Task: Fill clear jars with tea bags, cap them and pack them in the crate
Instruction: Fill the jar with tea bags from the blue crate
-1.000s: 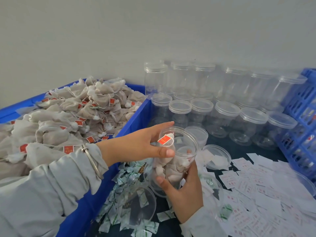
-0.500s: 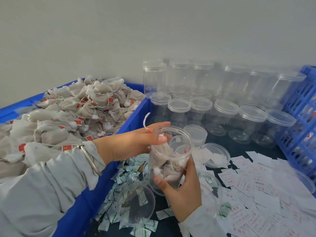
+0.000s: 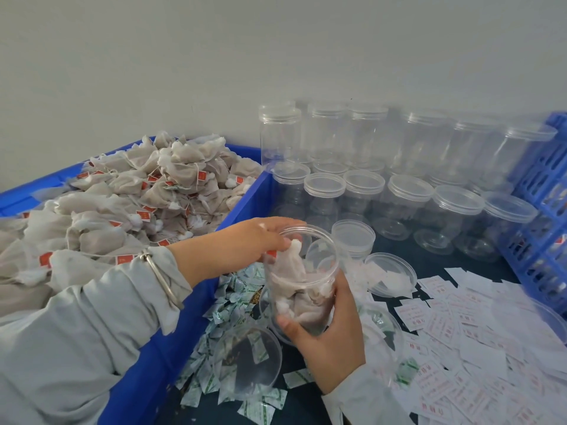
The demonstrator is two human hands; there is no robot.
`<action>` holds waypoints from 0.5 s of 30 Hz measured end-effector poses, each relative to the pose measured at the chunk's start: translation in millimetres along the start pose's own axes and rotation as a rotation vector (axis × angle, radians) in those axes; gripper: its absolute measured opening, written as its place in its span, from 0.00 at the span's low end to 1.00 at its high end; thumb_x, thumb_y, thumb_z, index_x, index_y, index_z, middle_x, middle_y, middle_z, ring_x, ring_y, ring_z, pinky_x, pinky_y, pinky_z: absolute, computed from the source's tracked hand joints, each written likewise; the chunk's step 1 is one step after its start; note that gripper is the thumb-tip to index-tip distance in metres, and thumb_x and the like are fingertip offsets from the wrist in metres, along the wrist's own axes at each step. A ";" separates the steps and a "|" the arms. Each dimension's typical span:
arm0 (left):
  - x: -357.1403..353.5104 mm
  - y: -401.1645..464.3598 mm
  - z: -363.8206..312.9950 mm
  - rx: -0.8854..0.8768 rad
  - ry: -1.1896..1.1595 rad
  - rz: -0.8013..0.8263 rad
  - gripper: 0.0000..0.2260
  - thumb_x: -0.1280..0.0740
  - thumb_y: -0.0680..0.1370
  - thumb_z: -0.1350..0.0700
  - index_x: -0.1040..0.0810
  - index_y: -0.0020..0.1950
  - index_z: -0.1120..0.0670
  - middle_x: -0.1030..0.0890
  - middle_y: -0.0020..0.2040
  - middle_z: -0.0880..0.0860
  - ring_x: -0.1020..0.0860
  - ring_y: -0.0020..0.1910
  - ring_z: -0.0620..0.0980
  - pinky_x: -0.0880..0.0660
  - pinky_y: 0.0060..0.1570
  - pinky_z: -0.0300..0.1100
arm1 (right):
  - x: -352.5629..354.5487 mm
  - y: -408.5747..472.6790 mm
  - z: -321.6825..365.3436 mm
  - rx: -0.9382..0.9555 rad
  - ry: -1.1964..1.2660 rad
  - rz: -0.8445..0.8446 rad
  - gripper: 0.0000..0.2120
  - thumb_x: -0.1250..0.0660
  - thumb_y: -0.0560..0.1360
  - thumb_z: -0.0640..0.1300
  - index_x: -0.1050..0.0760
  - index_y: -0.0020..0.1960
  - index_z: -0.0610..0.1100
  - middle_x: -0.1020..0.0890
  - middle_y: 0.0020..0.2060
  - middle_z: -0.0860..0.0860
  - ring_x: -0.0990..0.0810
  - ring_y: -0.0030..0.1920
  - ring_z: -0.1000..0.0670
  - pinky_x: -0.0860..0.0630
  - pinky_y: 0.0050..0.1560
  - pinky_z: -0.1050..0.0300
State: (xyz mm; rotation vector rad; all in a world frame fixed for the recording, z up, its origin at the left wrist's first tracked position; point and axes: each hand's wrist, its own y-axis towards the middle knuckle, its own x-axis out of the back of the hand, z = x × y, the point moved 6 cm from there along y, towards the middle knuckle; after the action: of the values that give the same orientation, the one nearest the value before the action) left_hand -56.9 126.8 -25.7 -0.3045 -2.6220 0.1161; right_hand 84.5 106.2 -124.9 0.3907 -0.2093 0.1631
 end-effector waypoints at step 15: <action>11.5 4.2 10.0 0.012 0.472 -0.168 0.22 0.27 0.64 0.40 0.26 0.55 0.42 0.22 0.48 0.39 0.23 0.45 0.38 0.28 0.44 0.34 | 5.5 1.1 15.0 0.251 -0.302 -0.192 0.42 0.26 0.58 0.59 0.40 0.69 0.62 0.34 0.62 0.66 0.31 0.63 0.52 0.32 0.64 0.54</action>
State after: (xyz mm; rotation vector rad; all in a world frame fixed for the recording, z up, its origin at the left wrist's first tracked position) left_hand -70.8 133.3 -29.6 -0.0904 -2.1657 0.0013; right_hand 87.0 101.9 -109.7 0.6826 -0.4490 -0.0616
